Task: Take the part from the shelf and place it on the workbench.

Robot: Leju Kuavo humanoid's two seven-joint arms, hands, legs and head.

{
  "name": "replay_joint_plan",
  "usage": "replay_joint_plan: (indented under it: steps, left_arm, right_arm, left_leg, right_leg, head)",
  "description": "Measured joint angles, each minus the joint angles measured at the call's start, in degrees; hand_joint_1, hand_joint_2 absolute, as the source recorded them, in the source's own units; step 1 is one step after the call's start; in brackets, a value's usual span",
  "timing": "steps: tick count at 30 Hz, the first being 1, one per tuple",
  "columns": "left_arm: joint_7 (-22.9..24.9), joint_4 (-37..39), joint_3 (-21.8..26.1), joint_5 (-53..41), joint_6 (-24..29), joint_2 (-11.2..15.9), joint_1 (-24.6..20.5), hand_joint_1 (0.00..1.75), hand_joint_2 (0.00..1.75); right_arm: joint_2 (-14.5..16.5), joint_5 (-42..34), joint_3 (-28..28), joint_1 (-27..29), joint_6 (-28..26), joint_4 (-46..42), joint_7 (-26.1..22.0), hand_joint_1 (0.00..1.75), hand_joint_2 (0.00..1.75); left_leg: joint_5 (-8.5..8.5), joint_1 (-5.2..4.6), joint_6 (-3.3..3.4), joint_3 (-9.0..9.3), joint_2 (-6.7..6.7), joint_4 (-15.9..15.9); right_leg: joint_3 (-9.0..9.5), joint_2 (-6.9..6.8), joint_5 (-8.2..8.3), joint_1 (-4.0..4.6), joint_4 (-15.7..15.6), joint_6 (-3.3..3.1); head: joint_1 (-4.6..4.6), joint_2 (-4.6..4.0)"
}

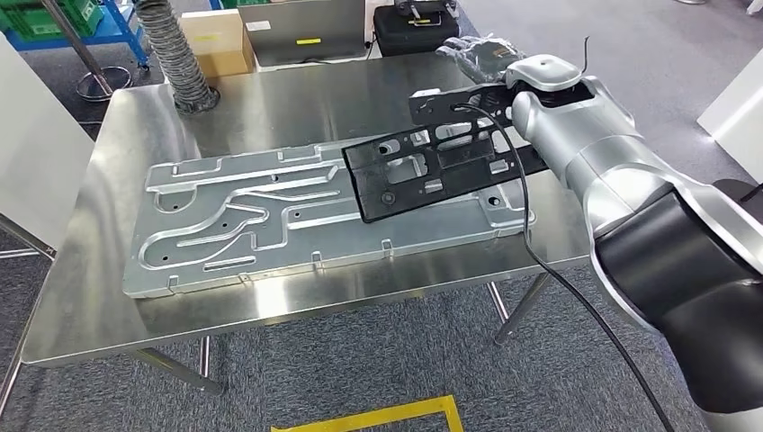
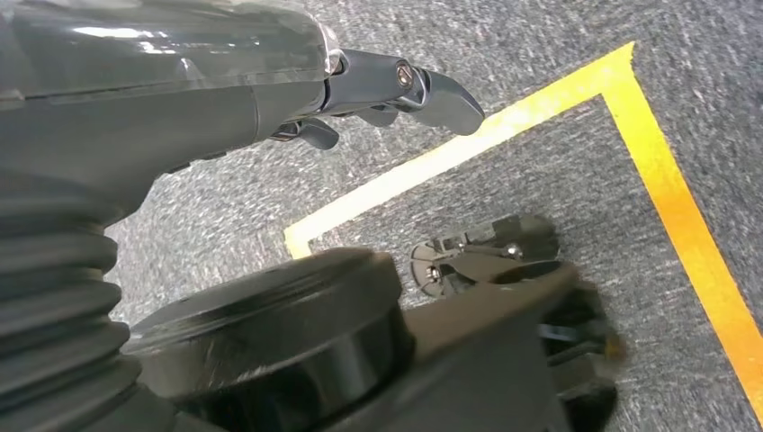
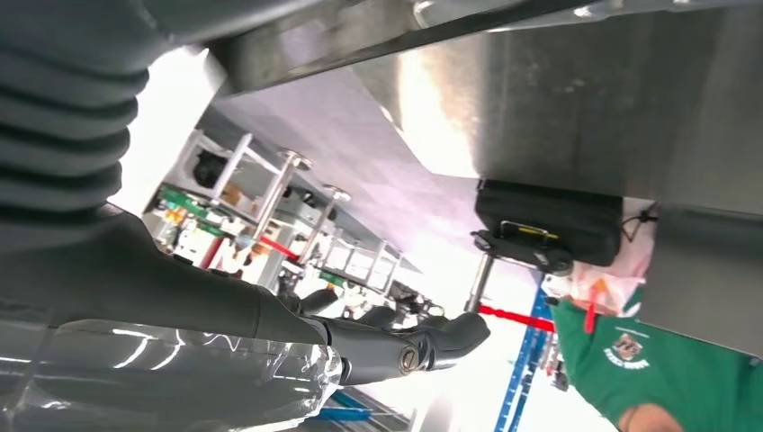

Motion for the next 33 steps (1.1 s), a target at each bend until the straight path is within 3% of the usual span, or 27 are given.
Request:
replay_joint_plan:
  steps: [1, 5, 7, 9, 10, 11, 12, 14, 16, 19, 21, 24, 26, 27, 30, 31, 33]
  left_arm:
    - [0.0, 0.0, 0.0, 0.02, -0.01, 0.0, 0.01, 0.0, 0.0]
    - [-0.07, 0.0, 0.05, 0.16, -0.01, -0.02, 0.14, 0.0, 0.0]
    - [-0.16, 0.0, 0.07, 0.18, -0.01, -0.02, 0.11, 0.0, 0.0]
    - [-0.19, 0.0, 0.07, 0.17, -0.03, -0.02, 0.19, 0.0, 0.0]
    - [-0.18, 0.0, 0.08, 0.15, -0.05, -0.02, 0.27, 0.0, 0.0]
    - [-0.17, 0.0, 0.08, 0.12, -0.09, -0.02, 0.33, 0.0, 0.0]
    - [-0.16, 0.0, 0.09, 0.08, -0.14, -0.02, 0.36, 0.0, 0.0]
    - [-0.13, 0.0, 0.09, -0.01, -0.3, -0.02, 0.36, 0.0, 0.0]
    - [-0.1, 0.0, 0.09, -0.03, -0.45, -0.02, 0.37, 0.0, 0.0]
    - [-0.08, 0.0, 0.09, 0.11, -0.68, -0.03, 0.41, 0.0, 0.0]
    - [-0.08, 0.0, 0.12, 0.27, -0.84, -0.03, 0.42, 0.0, 0.0]
    - [0.09, 0.0, 0.3, 0.74, -0.99, -0.02, 0.45, 0.0, 0.0]
    - [0.42, 0.0, 0.44, 1.01, -1.07, -0.02, 0.45, 0.0, 0.0]
    - [0.66, 0.0, 0.55, 1.06, -1.11, -0.02, 0.43, 0.0, 0.0]
    - [1.19, 0.01, 1.08, 1.39, -1.34, 0.01, 0.22, 0.0, 0.0]
    - [1.28, 0.01, 1.22, 1.56, -1.43, 0.02, 0.12, 0.0, 0.0]
    - [1.43, 0.0, 1.43, 1.88, -1.55, 0.03, 0.03, 0.0, 0.0]
  right_arm:
    - [-0.19, 0.01, -0.02, 0.02, 0.27, 0.03, 0.27, 0.0, 0.0]
    - [-0.36, 0.01, -0.43, 0.1, 0.65, 0.21, 1.25, 0.0, 0.0]
    - [-0.08, 0.0, -0.78, 0.18, 0.86, 0.43, 1.8, 0.0, 0.0]
    - [0.65, 0.01, -1.08, 0.63, 1.23, 0.86, 2.17, 0.0, 0.0]
    - [1.07, 0.04, -1.19, 0.95, 1.47, 1.13, 2.34, 0.0, 0.0]
    - [1.43, 0.09, -1.27, 1.19, 1.68, 1.35, 2.44, 0.0, 0.0]
    - [1.71, 0.14, -1.33, 1.28, 1.95, 1.52, 2.49, 0.0, 0.0]
    - [2.1, 0.19, -1.46, 0.97, 2.62, 1.73, 2.35, 0.0, 0.0]
    - [2.48, 0.24, -1.6, 0.49, 3.41, 1.86, 2.04, 0.0, 0.0]
    - [2.7, 0.39, -1.69, 0.21, 4.87, 2.01, 1.47, 0.0, 0.0]
    - [2.56, 0.45, -1.69, -0.16, 5.61, 2.02, 1.31, 0.0, 0.0]
    - [1.71, 0.68, -1.69, -0.79, 6.34, 2.02, 1.44, 0.0, 0.0]
    - [1.1, 0.97, -1.69, -0.91, 6.55, 2.02, 1.53, 0.0, 0.0]
    - [0.85, 1.11, -1.69, -1.02, 6.57, 2.01, 1.55, 0.0, 0.0]
    - [0.27, 1.35, -1.69, -1.83, 6.64, 1.92, 1.71, 0.0, 0.0]
    - [0.09, 1.4, -1.69, -2.13, 6.69, 1.9, 1.77, 0.0, 0.0]
    - [-0.16, 1.49, -1.69, -2.49, 6.8, 1.89, 1.87, 0.0, 0.0]
  left_leg:
    - [0.3, -0.09, 0.31, 0.74, -0.04, -1.61]
    - [0.84, -0.11, 1.68, 0.99, 0.04, -2.69]
    - [1.23, 0.04, 2.22, 1.1, 0.25, -3.19]
    - [1.27, 0.01, 2.33, 1.05, 0.44, -3.22]
    - [1.27, -0.01, 2.34, 1.05, 0.52, -3.19]
    - [1.24, -0.01, 2.32, 1.05, 0.56, -3.13]
    - [1.19, -0.01, 2.25, 1.06, 0.58, -3.04]
    - [0.98, -0.08, 1.94, 1.04, 0.58, -2.74]
    - [0.74, -0.28, 1.45, 0.94, 0.57, -2.45]
    - [0.55, -0.35, 0.59, 0.83, 0.62, -2.41]
    - [-1.01, -0.31, 0.03, 0.01, 0.58, -0.4]
    - [-6.27, -0.11, -0.55, -4.54, 0.53, 10.14]
    - [-7.0, -0.02, -0.67, -6.48, 0.53, 14.25]
    - [-5.74, 0.0, -0.61, -5.9, 0.53, 12.95]
    - [-0.5, -0.1, 0.11, -0.64, 0.5, 1.68]
    - [0.23, -0.19, 0.38, 0.39, 0.47, -0.61]
    - [0.56, -0.41, 0.86, 0.73, 0.35, -1.74]
  right_leg:
    - [-0.04, 0.03, 0.01, 0.08, 0.02, 0.27]
    - [-0.45, 0.07, -0.35, -0.08, 0.48, 1.56]
    - [-2.53, 0.09, -3.18, -0.26, 5.08, 2.1]
    - [-6.1, 0.09, -6.59, -0.31, 12.74, 2.51]
    - [-7.35, 0.08, -7.23, -0.34, 15.32, 2.63]
    - [-7.6, 0.08, -6.76, -0.36, 15.75, 2.67]
    - [-6.71, 0.07, -5.32, -0.38, 13.86, 2.62]
    - [-2.79, 0.07, -1.68, -0.33, 5.88, 2.28]
    - [-0.32, 0.15, -0.06, -0.05, 0.59, 1.61]
    - [-0.17, 0.29, 0.05, 0.07, -0.11, 0.55]
    - [0.0, 0.25, 0.26, -0.22, -0.48, -0.09]
    - [0.11, 0.13, 0.28, -0.22, -0.6, -0.59]
    - [0.13, 0.13, 0.26, -0.16, -0.48, -0.62]
    - [0.15, 0.16, 0.25, -0.15, -0.36, -0.61]
    - [0.02, 0.28, 0.17, -0.06, 0.14, -0.31]
    - [-0.15, 0.31, 0.22, 0.01, 0.25, -0.05]
    - [-0.46, 0.33, 0.53, 0.11, 0.26, 0.6]
  head:
    - [0.0, 0.0]
    - [-0.01, 0.0]
    - [0.0, 0.0]
    - [0.0, 0.0]
    - [0.0, 0.0]
    - [0.0, 0.0]
    - [0.0, 0.0]
    - [0.0, 0.0]
    - [0.0, 0.0]
    - [0.0, 0.0]
    - [-0.01, 0.0]
    - [-0.01, 0.0]
    - [0.0, 0.0]
    - [0.0, 0.0]
    - [0.0, 0.0]
    - [-0.01, 0.0]
    - [-0.01, 0.0]
